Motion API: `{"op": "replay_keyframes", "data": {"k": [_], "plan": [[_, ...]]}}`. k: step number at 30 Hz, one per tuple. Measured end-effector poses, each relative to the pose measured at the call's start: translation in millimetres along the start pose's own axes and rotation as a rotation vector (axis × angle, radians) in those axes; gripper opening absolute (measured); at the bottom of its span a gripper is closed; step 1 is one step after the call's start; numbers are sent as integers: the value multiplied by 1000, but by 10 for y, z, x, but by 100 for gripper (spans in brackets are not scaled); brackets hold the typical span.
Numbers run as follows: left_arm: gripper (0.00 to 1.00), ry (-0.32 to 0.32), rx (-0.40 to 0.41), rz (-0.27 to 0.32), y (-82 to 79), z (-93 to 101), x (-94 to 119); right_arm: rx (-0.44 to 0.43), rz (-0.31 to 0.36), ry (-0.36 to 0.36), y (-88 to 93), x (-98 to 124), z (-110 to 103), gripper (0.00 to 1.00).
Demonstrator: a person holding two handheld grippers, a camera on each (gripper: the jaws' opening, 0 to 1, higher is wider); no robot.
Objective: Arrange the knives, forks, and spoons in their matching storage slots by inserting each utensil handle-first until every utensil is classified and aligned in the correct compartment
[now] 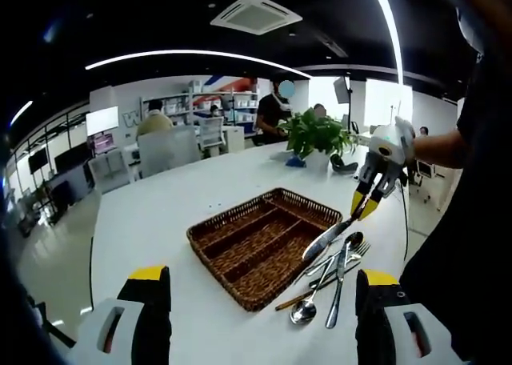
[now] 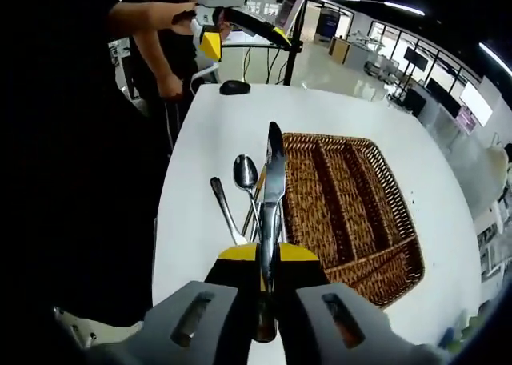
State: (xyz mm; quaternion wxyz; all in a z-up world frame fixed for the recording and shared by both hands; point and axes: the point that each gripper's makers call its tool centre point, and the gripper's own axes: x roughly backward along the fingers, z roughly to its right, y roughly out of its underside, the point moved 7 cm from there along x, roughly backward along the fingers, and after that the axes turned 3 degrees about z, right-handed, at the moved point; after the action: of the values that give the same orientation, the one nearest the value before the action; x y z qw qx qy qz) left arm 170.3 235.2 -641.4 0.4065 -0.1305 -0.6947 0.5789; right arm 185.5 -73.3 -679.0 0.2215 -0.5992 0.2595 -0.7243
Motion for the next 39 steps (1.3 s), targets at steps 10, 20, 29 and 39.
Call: {"op": "replay_keyframes", "data": {"k": [10, 20, 29, 39], "plan": [[100, -12, 14, 5, 94, -8, 69, 33, 4, 29, -126, 103, 130, 2], [100, -24, 17, 12, 95, -32, 98, 51, 5, 39, -151, 82, 176, 2], [100, -31, 20, 14, 62, -22, 121, 63, 14, 45, -200, 37, 254, 2], [100, -47, 25, 5, 82, -28, 177, 81, 18, 33, -263, -71, 380, 2]]}}
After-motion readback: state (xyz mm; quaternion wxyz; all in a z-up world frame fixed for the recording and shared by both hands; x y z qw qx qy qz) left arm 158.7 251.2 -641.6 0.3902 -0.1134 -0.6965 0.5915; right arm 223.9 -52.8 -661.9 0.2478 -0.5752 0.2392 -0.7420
